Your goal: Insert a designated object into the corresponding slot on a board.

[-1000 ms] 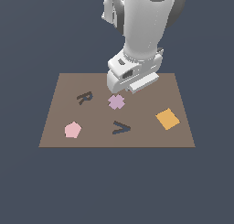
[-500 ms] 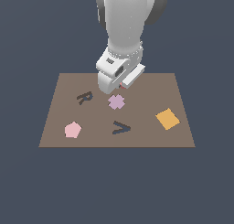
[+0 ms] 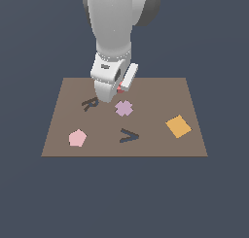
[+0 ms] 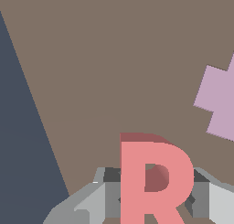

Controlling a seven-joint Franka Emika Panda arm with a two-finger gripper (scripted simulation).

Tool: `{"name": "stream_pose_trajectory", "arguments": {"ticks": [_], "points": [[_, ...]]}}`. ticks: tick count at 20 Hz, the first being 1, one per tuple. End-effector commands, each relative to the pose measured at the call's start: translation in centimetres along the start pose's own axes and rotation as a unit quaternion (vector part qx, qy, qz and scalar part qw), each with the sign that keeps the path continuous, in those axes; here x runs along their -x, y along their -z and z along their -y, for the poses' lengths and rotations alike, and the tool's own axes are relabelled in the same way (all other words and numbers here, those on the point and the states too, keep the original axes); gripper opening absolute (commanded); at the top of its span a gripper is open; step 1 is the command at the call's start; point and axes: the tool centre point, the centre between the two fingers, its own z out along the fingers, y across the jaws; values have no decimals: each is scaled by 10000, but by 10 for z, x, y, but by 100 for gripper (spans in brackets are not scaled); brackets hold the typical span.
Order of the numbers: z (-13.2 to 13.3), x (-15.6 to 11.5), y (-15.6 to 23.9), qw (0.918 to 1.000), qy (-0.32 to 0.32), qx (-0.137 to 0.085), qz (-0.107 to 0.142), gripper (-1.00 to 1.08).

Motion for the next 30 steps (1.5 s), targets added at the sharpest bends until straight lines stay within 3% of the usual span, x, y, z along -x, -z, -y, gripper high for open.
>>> {"name": "stream_pose_trajectory", "arguments": {"ticks": [1, 9, 19, 30], "points": [[-6, 10, 1, 9992, 408, 2, 0, -100], [-30, 38, 2, 9858, 1677, 3, 1, -100], [-64, 58, 3, 9537, 3008, 3, 2, -100], [-88, 65, 4, 9236, 3833, 0, 2, -100]]}}
